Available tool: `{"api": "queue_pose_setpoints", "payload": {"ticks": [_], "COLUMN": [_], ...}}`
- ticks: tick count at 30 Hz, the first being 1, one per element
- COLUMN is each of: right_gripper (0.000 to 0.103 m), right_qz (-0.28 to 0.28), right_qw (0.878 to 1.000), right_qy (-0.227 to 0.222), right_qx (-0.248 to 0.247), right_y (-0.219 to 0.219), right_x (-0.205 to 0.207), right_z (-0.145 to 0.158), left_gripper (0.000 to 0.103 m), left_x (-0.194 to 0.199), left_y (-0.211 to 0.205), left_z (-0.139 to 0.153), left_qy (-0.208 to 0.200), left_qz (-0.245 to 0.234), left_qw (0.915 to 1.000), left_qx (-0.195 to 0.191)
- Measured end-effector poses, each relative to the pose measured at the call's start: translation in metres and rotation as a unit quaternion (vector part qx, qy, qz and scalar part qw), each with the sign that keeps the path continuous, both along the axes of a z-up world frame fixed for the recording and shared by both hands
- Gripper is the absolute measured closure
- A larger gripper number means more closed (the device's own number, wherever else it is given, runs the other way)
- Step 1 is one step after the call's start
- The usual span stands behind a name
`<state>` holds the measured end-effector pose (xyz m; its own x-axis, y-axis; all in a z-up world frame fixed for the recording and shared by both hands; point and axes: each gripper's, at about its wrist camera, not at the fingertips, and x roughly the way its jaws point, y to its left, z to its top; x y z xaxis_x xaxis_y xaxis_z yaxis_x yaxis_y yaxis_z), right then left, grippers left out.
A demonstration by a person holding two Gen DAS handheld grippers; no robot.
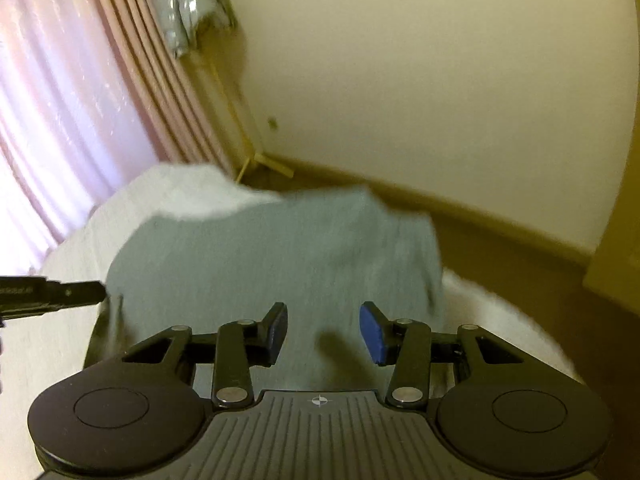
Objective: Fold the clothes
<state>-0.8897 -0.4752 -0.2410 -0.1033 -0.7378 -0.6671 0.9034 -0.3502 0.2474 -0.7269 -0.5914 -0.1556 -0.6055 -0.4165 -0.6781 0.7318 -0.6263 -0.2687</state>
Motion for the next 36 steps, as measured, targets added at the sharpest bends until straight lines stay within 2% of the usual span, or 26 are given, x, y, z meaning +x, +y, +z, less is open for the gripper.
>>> {"api": "queue_pose_setpoints", "payload": {"ticks": [4, 6, 8, 11, 14, 16, 18, 21, 26, 31, 36], "right_gripper": [0.058, 0.058, 0.058, 0.058, 0.058, 0.058, 0.058, 0.058, 0.058, 0.057, 0.057], "right_qz": [-0.003, 0.001, -0.004, -0.025, -0.02, 0.004, 0.012, -0.022, -0.045, -0.033, -0.021], "right_qw": [1.0, 0.999, 1.0, 1.0, 0.999, 1.0, 0.998, 0.999, 0.999, 0.999, 0.998], "right_qy": [0.027, 0.008, 0.006, 0.002, -0.006, -0.007, 0.006, -0.009, -0.016, -0.017, -0.01], "right_qx": [0.005, 0.032, 0.029, -0.01, -0.025, -0.007, 0.055, 0.043, 0.01, 0.038, 0.066], "right_y": [-0.044, -0.058, -0.054, -0.029, -0.003, 0.004, 0.001, 0.012, 0.042, 0.089, 0.132], "right_x": [-0.018, -0.026, -0.028, -0.028, -0.015, 0.002, 0.013, 0.015, 0.031, 0.066, 0.108], "right_z": [-0.015, -0.04, -0.036, -0.012, 0.0, -0.006, -0.025, -0.014, 0.036, 0.079, 0.084], "left_gripper": [0.091, 0.09, 0.091, 0.092, 0.091, 0.091, 0.091, 0.091, 0.08, 0.07, 0.068], "left_x": [-0.02, -0.018, -0.01, 0.006, 0.018, 0.019, 0.021, 0.029, 0.048, 0.069, 0.096], "left_y": [-0.016, -0.02, -0.018, 0.0, 0.023, 0.031, 0.038, 0.043, 0.073, 0.124, 0.17], "left_z": [-0.04, -0.05, -0.038, -0.013, -0.015, -0.028, -0.03, -0.005, 0.041, 0.066, 0.073], "left_qy": [-0.04, -0.034, -0.02, 0.003, -0.002, -0.032, -0.05, -0.057, -0.072, -0.087, -0.102], "left_qz": [-0.006, 0.003, 0.01, 0.007, -0.004, -0.003, 0.01, 0.033, 0.066, 0.07, 0.064], "left_qw": [0.9992, 0.9994, 0.9997, 0.9998, 1.0, 0.9994, 0.9986, 0.9978, 0.9952, 0.9937, 0.9926], "left_qx": [-0.003, 0.007, 0.005, -0.02, -0.001, 0.011, 0.013, 0.003, -0.001, 0.001, 0.016]}}
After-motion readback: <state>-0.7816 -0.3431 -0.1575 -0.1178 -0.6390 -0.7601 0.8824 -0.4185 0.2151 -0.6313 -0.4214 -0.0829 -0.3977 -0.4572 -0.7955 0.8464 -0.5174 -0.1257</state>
